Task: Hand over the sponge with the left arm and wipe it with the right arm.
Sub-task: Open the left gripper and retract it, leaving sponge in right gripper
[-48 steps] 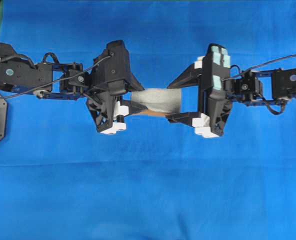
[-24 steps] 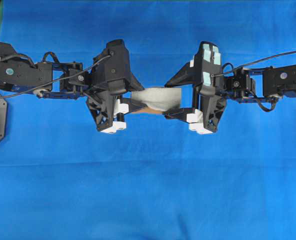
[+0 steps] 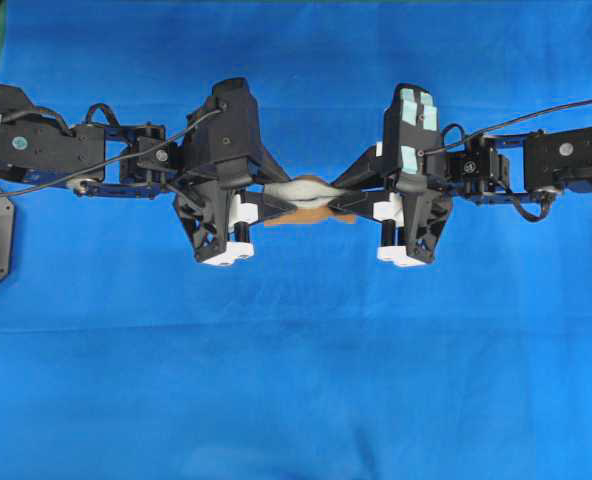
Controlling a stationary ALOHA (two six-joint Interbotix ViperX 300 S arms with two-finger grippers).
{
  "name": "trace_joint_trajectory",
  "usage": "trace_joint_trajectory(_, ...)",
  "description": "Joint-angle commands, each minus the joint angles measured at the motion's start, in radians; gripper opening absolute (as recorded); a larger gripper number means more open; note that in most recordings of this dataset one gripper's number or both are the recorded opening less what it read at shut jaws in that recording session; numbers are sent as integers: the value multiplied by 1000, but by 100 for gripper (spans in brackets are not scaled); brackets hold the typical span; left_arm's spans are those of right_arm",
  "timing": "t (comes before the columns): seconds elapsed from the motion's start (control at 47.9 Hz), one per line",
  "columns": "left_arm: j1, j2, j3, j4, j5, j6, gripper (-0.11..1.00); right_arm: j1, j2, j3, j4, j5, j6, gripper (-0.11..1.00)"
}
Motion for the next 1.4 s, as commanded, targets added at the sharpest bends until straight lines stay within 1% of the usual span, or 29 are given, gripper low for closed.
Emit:
trace_joint_trajectory(0.0,-3,-14,-14,0,-31,2,25,-2,-15,-18,-2,0,0,22)
trace_joint_trajectory(0.042,-3,-17,-11,0,-40,0,29,-2,-18,-17,-2,-2,0,22)
trace_joint_trajectory(0.104,-8,-25,-3,2,-49,5,47,-2,-26,-12,-2,-2,2,22)
trace_joint_trajectory(0.125,-8,-28,0,3,-51,5,56,-2,-29,-11,-2,-2,2,22)
trace_joint_trajectory(0.209,-15,-49,18,6,-63,21,78,-2,-46,0,-2,-2,2,22)
trace_joint_trajectory(0.251,-20,-64,31,6,-74,34,87,-2,-54,5,-2,-2,2,22)
trace_joint_trajectory(0.293,-25,-89,48,6,-92,49,91,-2,-61,12,-2,-2,2,22)
trace_joint_trajectory(0.397,-28,-147,89,5,-127,63,88,-2,-84,31,-2,-3,2,22)
trace_joint_trajectory(0.69,-28,-345,233,5,-190,69,89,-2,-107,52,-2,-6,2,22)
trace_joint_trajectory(0.878,-31,-430,285,6,-216,71,89,-2,-107,52,-2,-6,3,22)
trace_joint_trajectory(1.107,-31,-445,296,5,-218,69,89,-2,-91,54,0,-6,9,22)
trace_joint_trajectory(1.233,-31,-443,298,6,-218,71,89,3,-48,58,2,-14,11,22)
trace_joint_trajectory(1.379,-31,-443,298,6,-218,72,89,11,34,77,5,-84,12,22)
